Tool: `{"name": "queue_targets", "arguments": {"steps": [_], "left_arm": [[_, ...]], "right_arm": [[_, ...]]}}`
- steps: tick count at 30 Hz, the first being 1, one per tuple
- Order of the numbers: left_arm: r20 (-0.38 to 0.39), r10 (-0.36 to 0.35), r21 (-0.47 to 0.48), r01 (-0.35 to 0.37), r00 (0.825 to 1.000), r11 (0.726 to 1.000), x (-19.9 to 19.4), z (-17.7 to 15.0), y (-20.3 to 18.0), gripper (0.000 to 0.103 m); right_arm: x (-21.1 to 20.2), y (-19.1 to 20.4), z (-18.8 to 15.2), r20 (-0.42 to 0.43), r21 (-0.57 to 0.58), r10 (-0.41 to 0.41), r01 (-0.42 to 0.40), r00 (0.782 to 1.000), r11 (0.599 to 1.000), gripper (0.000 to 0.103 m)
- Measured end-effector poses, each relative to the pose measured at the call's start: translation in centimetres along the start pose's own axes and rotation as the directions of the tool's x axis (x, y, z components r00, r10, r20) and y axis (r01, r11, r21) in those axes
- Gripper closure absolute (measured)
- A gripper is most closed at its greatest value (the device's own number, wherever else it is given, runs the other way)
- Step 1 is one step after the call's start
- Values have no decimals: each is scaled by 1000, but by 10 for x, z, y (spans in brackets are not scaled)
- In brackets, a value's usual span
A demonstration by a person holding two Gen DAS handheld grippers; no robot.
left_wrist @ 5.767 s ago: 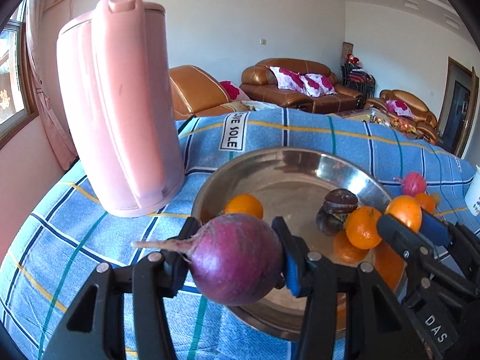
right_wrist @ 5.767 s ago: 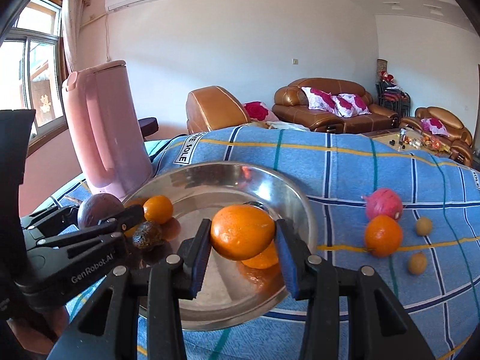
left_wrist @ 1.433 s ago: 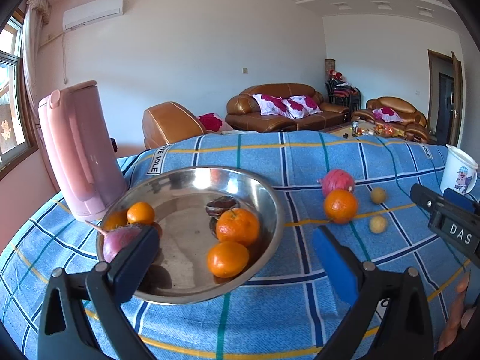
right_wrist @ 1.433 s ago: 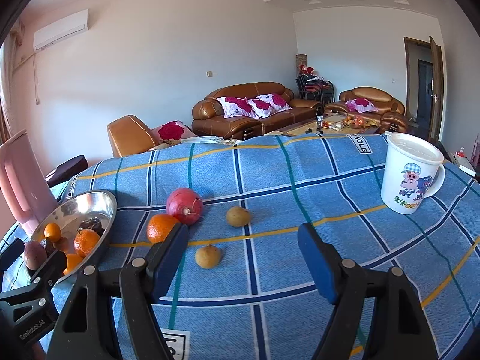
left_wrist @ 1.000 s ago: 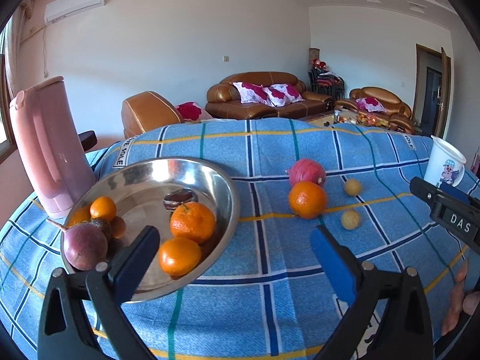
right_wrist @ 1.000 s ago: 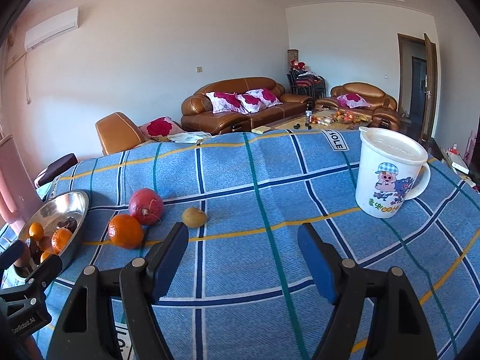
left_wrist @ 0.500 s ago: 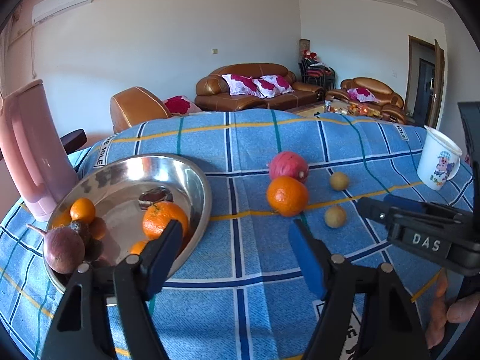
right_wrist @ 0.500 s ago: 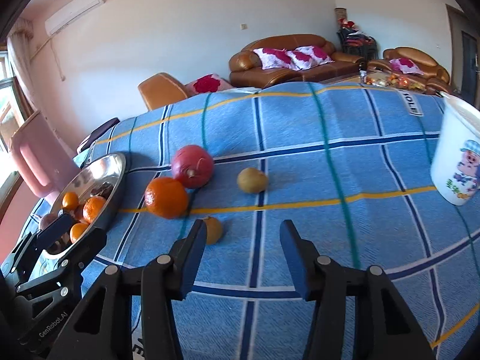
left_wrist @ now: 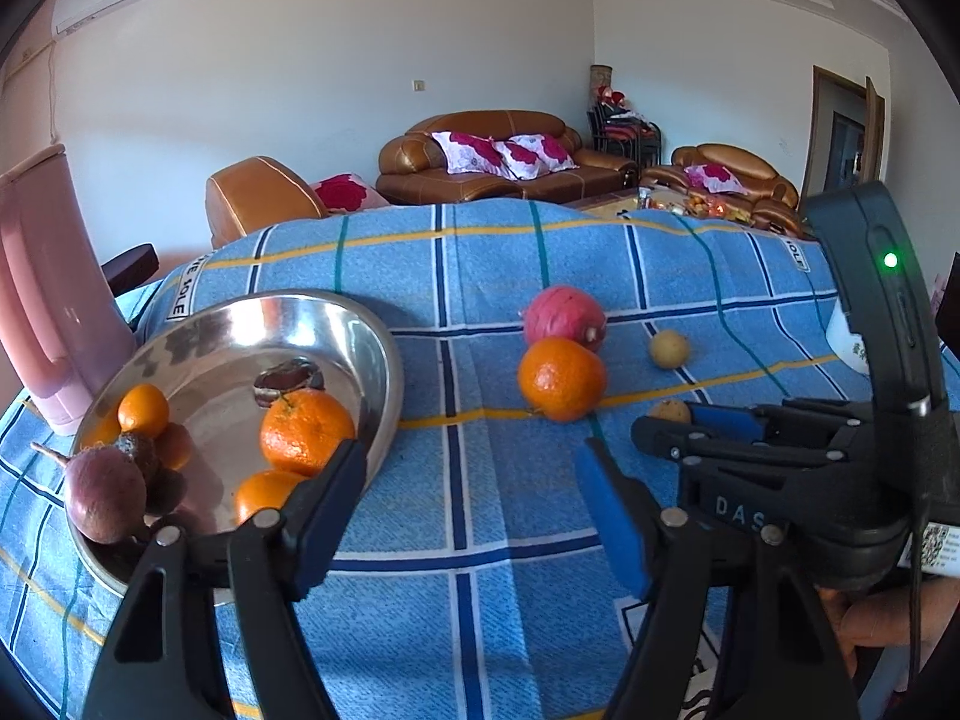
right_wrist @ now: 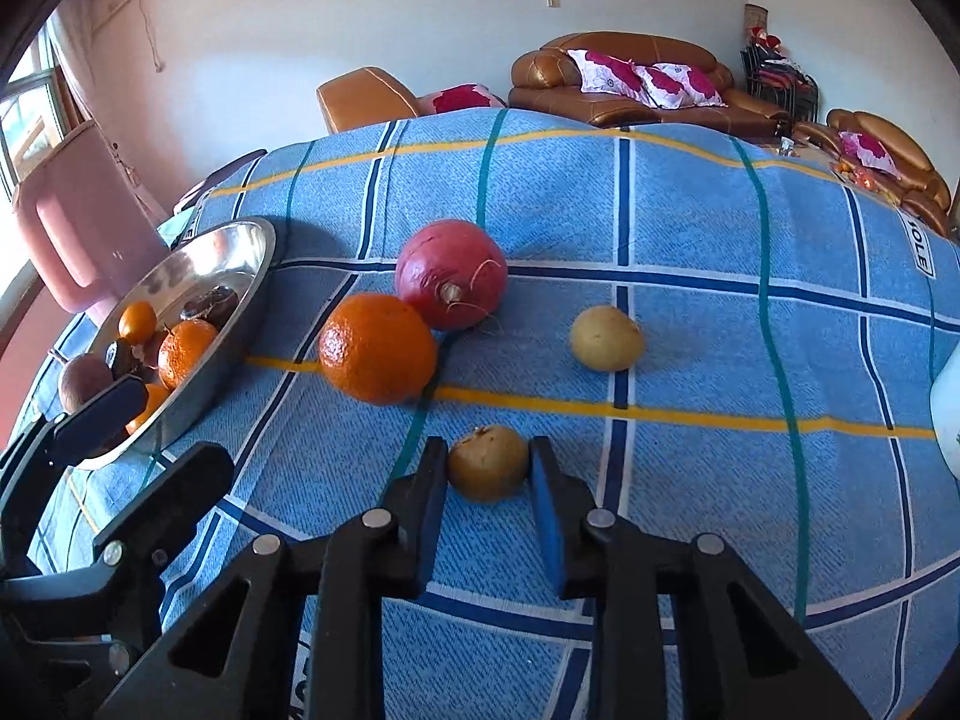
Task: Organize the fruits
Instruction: 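Grasp a small brown pear with the right gripper while the left gripper reaches another pear, then close the left gripper around the yellow pear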
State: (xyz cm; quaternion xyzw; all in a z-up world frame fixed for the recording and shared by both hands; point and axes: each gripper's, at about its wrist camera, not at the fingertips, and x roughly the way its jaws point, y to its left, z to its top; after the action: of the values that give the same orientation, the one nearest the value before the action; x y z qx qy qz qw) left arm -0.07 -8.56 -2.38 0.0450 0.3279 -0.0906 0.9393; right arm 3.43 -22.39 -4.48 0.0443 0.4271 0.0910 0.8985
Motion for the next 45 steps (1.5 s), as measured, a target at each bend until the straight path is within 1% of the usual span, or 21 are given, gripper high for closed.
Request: {"name": "queue_targets", "arguments": {"steps": [3,4,6,7,9,10,11,12,13,15,17,20,24,26,28,31,32,34,37,41,45], "left_arm": [[13,-4,15,3,1000,1000,2,5,-10,30],[17,-6,25,6,1000,1000,3,8,-16,30],[25,-26,43,25,999,999,6,15,-31,30],[25,-44,54,43,999,998,10,20,-40,30],[15,-76,76,75,997,994,19,30,-59,30],[8,-94,86,93,996,992,25,35,-69,35],[-4,-116,93,116,993,989,32,40,-78,42],[-25,-138,95,139,990,986,41,45,-87,45],[-47,-153,90,157,987,984,50,49,-95,49],[-81,-168,94,176,982,980,67,55,-110,50],[-100,-159,110,170,982,979,82,58,-122,53],[-144,-138,119,156,980,981,100,62,-133,59],[-172,-99,128,122,980,984,115,68,-137,61],[-229,-109,123,140,967,983,126,67,-138,73],[-224,-132,102,158,965,982,127,67,-137,73],[-223,-130,107,156,966,982,126,66,-136,74],[-214,-130,107,156,968,982,123,65,-135,74],[-155,-125,102,142,980,985,110,65,-131,74],[-87,-91,108,100,992,989,90,55,-125,74],[-29,-54,102,57,998,993,67,45,-116,74],[14,-17,93,16,1000,996,48,40,-101,74]], "right_arm": [[-14,-20,-1,40,33,-30,29,999,999,74],[-21,-28,0,62,45,-53,50,997,998,74],[-35,-45,3,115,72,-130,122,985,990,74],[-41,-54,5,143,88,-190,178,971,980,74],[-52,-69,6,185,128,-276,255,943,958,74],[-57,-77,6,197,142,-305,280,932,949,74],[-60,-82,6,210,155,-338,311,917,938,74],[-63,-86,7,221,162,-366,336,904,928,74],[-66,-89,8,229,169,-383,351,895,921,74],[-71,-94,9,236,182,-392,356,889,917,74],[-74,-97,9,244,192,-397,358,885,914,74],[-77,-97,8,250,186,-419,381,873,906,74],[-75,-98,8,239,190,-419,381,876,905,74],[-74,-98,7,236,194,-416,377,878,906,74],[-74,-97,7,236,196,-413,373,879,907,74],[-74,-97,7,235,196,-407,367,882,909,74],[-74,-97,6,235,199,-402,361,885,911,74],[-74,-98,6,234,207,-399,355,887,912,74],[-76,-98,6,242,213,-399,352,885,911,74],[-77,-95,3,267,213,-381,331,885,919,74],[-75,-92,0,286,214,-327,273,901,938,74]]}}
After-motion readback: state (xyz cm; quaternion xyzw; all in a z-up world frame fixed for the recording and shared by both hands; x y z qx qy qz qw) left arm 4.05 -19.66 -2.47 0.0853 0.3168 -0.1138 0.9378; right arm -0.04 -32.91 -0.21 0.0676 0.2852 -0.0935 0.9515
